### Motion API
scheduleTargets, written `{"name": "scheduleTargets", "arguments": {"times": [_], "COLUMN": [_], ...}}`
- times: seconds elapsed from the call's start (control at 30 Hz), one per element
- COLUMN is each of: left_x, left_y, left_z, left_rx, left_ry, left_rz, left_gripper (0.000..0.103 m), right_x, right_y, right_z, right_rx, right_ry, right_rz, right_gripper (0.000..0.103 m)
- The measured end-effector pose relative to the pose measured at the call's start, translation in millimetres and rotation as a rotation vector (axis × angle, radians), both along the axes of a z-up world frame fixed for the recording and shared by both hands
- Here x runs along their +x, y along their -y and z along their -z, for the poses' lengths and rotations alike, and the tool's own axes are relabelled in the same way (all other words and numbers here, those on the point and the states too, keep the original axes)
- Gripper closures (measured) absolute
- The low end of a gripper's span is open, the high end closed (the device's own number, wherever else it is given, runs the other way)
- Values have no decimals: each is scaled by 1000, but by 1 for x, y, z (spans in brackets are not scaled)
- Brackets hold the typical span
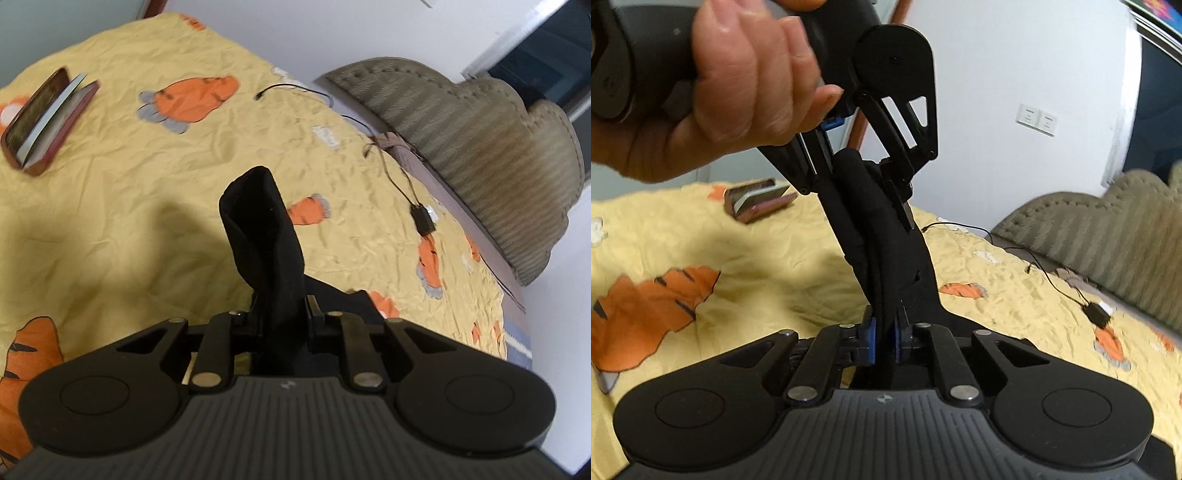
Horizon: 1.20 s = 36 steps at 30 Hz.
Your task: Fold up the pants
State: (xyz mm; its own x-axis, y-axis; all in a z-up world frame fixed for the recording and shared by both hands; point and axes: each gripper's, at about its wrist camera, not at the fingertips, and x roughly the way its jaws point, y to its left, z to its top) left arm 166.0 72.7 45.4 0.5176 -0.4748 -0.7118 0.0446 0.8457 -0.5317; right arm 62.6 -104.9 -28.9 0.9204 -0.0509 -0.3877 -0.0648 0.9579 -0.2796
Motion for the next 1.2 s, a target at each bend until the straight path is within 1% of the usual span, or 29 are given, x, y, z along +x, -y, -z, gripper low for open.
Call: {"name": "scheduleTargets", "arguments": {"times": [0.17,0.4,0.77,1.0,1.2], "left_x": [-11,-30,-60,-70,-78], "left_y": [33,80,159,214,271], "left_z": [-18,-35,-55,-51,-34], "left_rx": [27,60,96,119,156], "left_ry": [29,67,122,124,108], "left_rz": [46,91,193,269,346], "left_gripper": [89,90,90,90,90], "right_x": [-15,-38,-75,-98,-117], "right_y": [24,59,112,151,188], "right_z": [-10,-21,-32,-30,-21], "right_rx": [63,122,181,213,257], "right_ry": [34,69,127,145,144], "right_rz": [38,87,170,247,315], "right_gripper": [94,96,96,96,96]}}
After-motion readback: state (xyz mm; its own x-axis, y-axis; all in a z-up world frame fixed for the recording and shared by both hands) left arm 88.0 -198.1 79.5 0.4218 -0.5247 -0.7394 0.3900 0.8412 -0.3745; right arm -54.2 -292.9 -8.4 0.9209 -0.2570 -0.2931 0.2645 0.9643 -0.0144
